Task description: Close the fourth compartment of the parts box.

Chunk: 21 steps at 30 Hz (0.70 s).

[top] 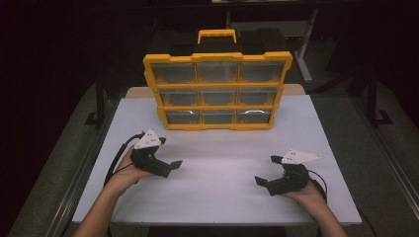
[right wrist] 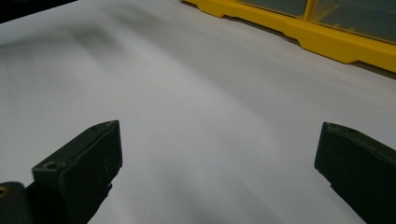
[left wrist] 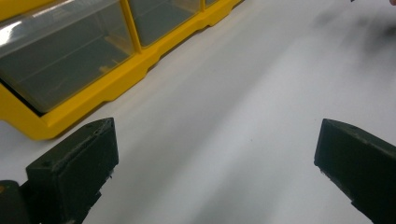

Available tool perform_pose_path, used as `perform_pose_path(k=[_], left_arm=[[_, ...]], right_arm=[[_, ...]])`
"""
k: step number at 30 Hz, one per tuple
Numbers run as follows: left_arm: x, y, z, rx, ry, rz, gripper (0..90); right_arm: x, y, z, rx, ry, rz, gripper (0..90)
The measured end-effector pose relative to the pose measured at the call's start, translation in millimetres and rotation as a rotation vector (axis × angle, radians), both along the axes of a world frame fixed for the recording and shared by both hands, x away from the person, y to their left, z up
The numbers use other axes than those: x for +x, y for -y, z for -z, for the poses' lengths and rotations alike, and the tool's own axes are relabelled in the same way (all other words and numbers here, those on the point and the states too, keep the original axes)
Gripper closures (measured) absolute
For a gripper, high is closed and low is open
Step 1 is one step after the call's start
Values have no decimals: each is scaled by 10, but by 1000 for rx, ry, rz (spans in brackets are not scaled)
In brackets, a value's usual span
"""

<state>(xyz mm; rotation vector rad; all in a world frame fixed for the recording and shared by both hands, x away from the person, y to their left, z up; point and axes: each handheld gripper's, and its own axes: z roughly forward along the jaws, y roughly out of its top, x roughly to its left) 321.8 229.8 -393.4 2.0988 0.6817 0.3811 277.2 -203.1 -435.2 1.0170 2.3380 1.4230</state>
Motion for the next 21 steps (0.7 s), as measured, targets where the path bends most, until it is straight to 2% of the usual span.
perform_pose_path(k=[7,13,18,21], left_arm=[[-84,-56,104,-5,25,-14,0],[-170,-101,206,-20,20,-19,0],[-228,-142,277,-19,34,-29,0],[-238,-156,315,-21,23,-24,0]], right_arm=[[5,-2,7,-2,3,-5,3],[4,0,7,-2,4,-3,3],[6,0,10,-5,3,-4,3],[4,1,11,-6,4,-6,3]])
